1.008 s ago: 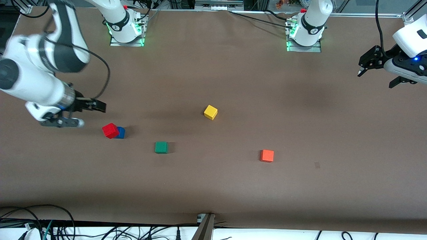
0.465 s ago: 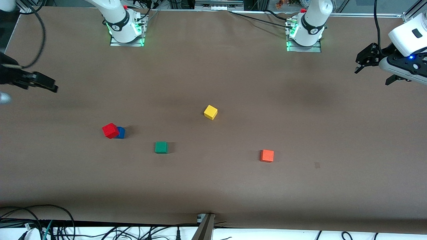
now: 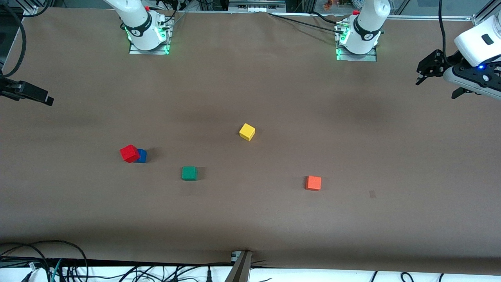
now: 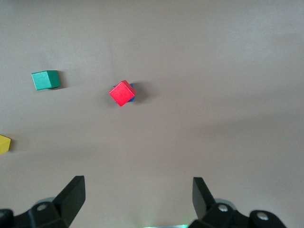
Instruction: Pass red block to right arm, stack on blue
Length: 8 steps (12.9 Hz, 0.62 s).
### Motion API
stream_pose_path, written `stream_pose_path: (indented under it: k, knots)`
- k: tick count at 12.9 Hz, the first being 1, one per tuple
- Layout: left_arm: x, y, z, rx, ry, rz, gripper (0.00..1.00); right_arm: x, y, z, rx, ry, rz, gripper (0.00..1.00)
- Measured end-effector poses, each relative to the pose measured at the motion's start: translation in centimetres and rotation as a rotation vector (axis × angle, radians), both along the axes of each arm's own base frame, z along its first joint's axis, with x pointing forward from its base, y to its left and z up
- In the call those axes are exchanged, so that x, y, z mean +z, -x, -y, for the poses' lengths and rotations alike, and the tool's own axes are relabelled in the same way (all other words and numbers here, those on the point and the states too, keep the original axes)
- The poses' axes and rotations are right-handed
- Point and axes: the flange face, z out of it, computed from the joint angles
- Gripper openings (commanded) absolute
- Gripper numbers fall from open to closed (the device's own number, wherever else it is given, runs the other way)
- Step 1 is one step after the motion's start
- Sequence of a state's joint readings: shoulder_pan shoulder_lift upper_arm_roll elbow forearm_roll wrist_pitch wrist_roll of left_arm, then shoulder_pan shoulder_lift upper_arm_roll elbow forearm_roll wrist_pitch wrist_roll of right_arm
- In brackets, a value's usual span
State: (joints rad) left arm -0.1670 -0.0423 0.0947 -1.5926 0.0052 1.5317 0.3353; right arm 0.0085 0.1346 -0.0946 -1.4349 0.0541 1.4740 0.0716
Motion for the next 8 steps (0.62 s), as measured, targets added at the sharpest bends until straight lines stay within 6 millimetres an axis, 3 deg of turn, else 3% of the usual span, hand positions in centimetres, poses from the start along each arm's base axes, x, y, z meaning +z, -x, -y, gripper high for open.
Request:
stream_pose_path:
  k: [2,8]
  knots:
    - [0.0,0.0,-0.1,0.003,-0.001,0.000,1.00,-0.6,1.0,-0.4,0.009,-0.010,-0.010,1.00]
    - [0.0,0.0,0.4,0.000,-0.006,0.001,1.00,0.8,4.1,-1.4,0.031,0.027,-0.003,1.00]
